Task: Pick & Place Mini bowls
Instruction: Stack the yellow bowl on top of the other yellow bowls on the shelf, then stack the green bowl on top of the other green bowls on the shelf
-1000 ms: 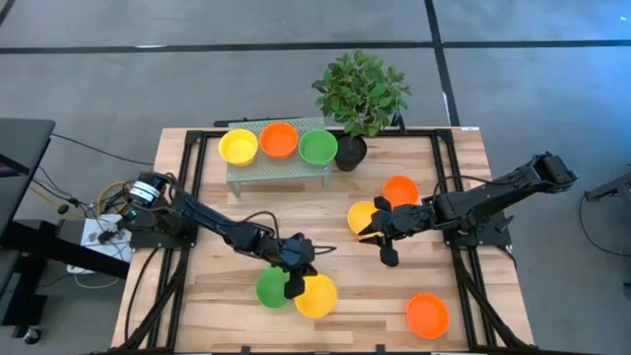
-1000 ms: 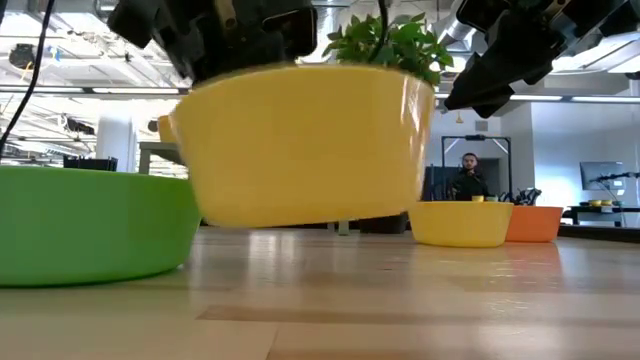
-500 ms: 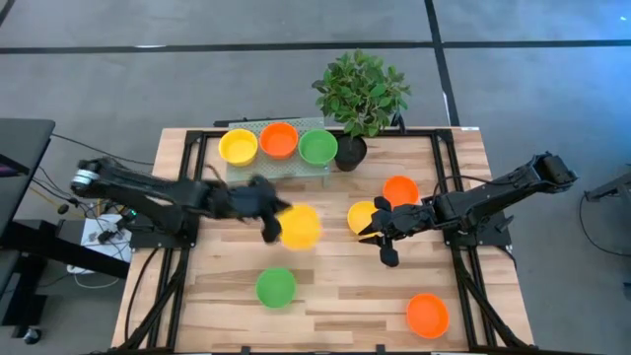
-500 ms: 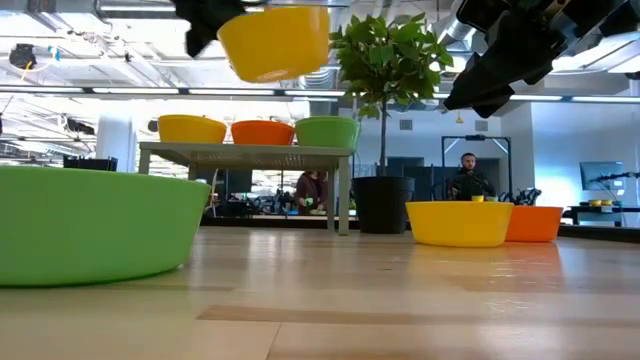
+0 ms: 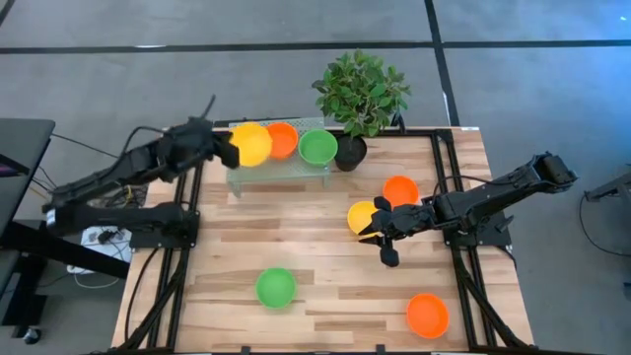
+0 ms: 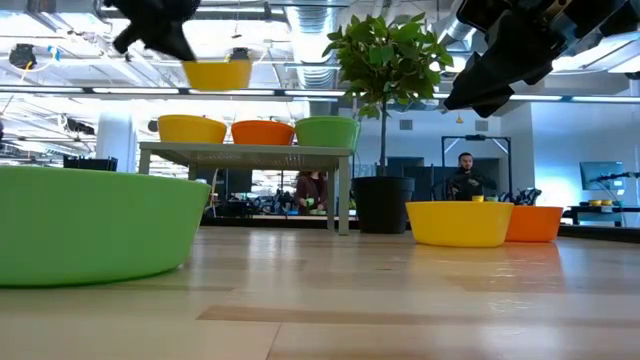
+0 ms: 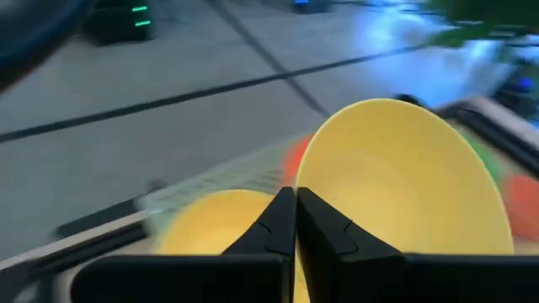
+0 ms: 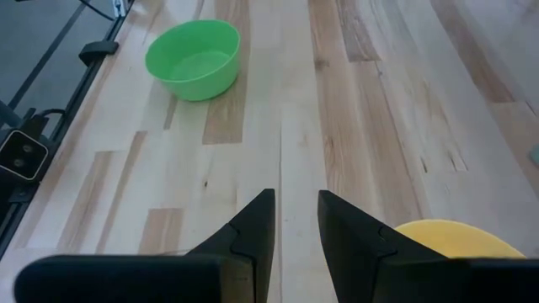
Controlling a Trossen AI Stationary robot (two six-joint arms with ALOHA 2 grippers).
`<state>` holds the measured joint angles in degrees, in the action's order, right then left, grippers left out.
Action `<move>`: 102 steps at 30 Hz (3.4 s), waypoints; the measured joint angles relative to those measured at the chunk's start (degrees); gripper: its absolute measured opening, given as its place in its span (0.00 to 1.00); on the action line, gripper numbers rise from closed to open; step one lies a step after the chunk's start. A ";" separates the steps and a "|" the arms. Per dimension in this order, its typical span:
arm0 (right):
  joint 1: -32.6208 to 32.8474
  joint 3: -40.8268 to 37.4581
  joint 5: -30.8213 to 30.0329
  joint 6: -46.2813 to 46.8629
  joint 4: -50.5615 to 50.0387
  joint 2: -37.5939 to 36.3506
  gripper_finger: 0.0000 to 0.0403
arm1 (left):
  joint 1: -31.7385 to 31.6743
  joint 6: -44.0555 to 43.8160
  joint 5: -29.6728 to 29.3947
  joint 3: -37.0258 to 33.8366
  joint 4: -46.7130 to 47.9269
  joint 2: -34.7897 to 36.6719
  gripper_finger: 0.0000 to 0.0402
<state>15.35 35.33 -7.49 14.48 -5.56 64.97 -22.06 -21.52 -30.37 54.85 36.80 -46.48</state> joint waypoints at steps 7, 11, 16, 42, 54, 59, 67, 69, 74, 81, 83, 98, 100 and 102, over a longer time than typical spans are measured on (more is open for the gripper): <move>0.00 0.00 0.00 0.00 -0.01 0.00 0.22 | -12.81 -0.35 6.70 0.00 4.63 -2.06 0.01; 0.00 0.00 -0.01 0.01 -0.02 0.00 0.22 | -16.30 -0.17 9.75 0.02 5.20 -4.03 0.02; 0.00 0.00 0.00 0.04 -0.02 0.00 0.22 | -18.16 0.14 10.94 0.01 7.51 -5.82 0.01; -0.69 0.00 0.00 0.02 -0.01 0.00 0.22 | -18.84 2.23 13.31 -2.84 6.42 -6.10 0.16; -1.25 0.00 0.00 0.02 0.00 0.00 0.22 | -15.31 5.27 20.19 0.20 -0.74 -2.90 0.24; -1.25 0.00 -0.02 0.02 0.27 0.00 0.22 | -7.21 8.07 33.62 0.33 -5.57 -0.37 0.23; -1.18 0.00 -0.02 1.95 2.14 0.00 0.22 | 14.48 5.64 36.06 -5.23 -9.41 -1.53 0.22; -1.18 0.00 -0.05 3.25 2.39 0.00 0.22 | 20.01 4.75 36.12 -7.36 -11.99 -2.30 0.22; -1.18 0.00 -1.82 3.85 6.33 0.89 0.22 | 32.63 4.56 34.66 -11.71 -18.94 -5.55 0.22; -1.10 -0.04 -1.56 -8.52 26.46 9.41 0.22 | 42.93 4.54 21.47 -14.88 -25.32 -10.37 0.22; -1.01 0.05 -0.95 -11.75 34.80 12.81 0.22 | 44.33 4.53 18.55 -15.44 -26.40 -11.31 0.22; 1.95 16.61 10.33 -19.38 31.91 33.00 0.22 | 46.13 1.57 18.73 -15.50 -27.38 -14.77 0.22; 2.02 19.40 10.21 -19.12 26.14 33.03 0.22 | 46.23 0.70 22.23 -15.51 -27.39 -17.01 0.23; 2.36 20.94 9.11 -19.14 23.68 32.98 0.22 | 46.49 -1.64 24.56 -15.52 -27.42 -19.84 0.24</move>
<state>17.71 56.27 1.63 -4.66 18.12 97.95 24.43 -23.15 -5.81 39.33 9.37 -66.32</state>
